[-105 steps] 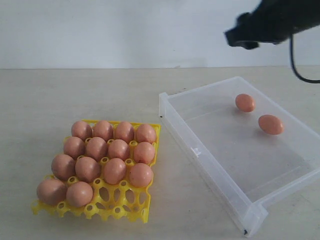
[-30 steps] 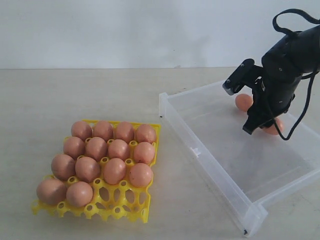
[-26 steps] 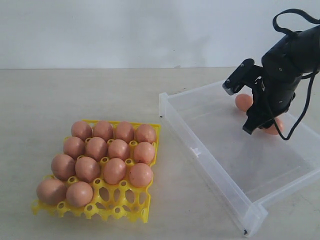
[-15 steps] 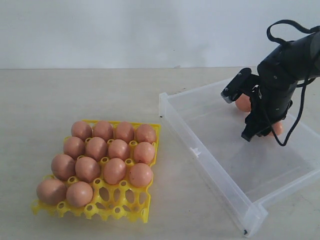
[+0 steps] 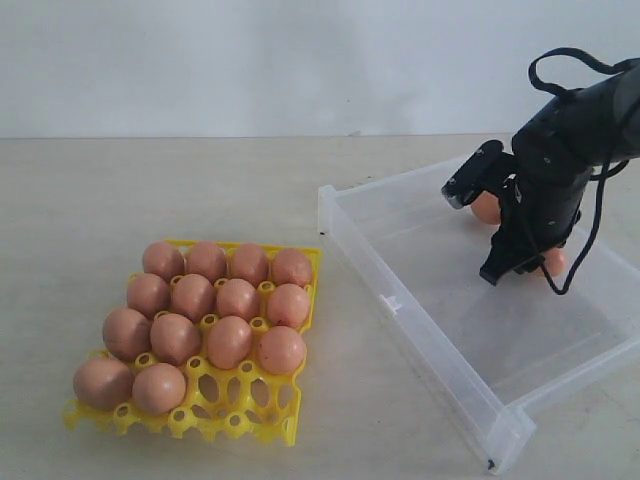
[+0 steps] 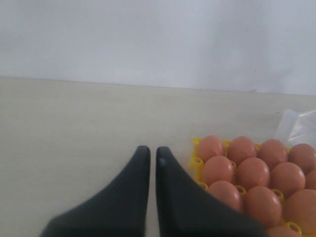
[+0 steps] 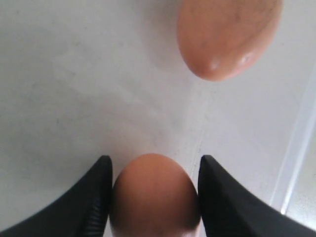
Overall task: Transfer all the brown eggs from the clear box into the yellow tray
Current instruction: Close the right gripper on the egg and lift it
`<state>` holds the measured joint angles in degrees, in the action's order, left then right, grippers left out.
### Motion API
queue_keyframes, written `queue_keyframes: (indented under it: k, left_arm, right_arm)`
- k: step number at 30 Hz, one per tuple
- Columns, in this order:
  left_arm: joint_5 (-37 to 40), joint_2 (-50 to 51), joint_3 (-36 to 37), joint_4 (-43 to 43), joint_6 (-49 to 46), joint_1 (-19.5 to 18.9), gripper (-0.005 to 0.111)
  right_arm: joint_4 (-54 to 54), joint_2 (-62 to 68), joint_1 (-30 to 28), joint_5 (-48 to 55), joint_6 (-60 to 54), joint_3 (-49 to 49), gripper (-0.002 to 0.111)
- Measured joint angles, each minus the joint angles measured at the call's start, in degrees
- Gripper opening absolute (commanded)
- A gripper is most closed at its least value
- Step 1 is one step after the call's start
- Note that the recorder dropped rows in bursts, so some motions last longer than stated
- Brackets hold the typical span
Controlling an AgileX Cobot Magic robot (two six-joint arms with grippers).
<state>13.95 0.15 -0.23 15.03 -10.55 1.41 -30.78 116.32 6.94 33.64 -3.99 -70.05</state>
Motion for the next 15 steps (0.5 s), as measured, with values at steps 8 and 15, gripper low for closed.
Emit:
queue_keyframes:
  k: [8, 15]
  left_arm:
    - [0.0, 0.0, 0.0, 0.0, 0.0, 0.0, 0.004]
    - [-0.1, 0.0, 0.0, 0.0, 0.0, 0.0, 0.004]
  right_arm:
    - [5.1, -1.9, 0.0, 0.9, 8.4, 0.1, 0.000]
    - [24.5, -13.6, 0.3, -14.2, 11.7, 5.0, 0.000]
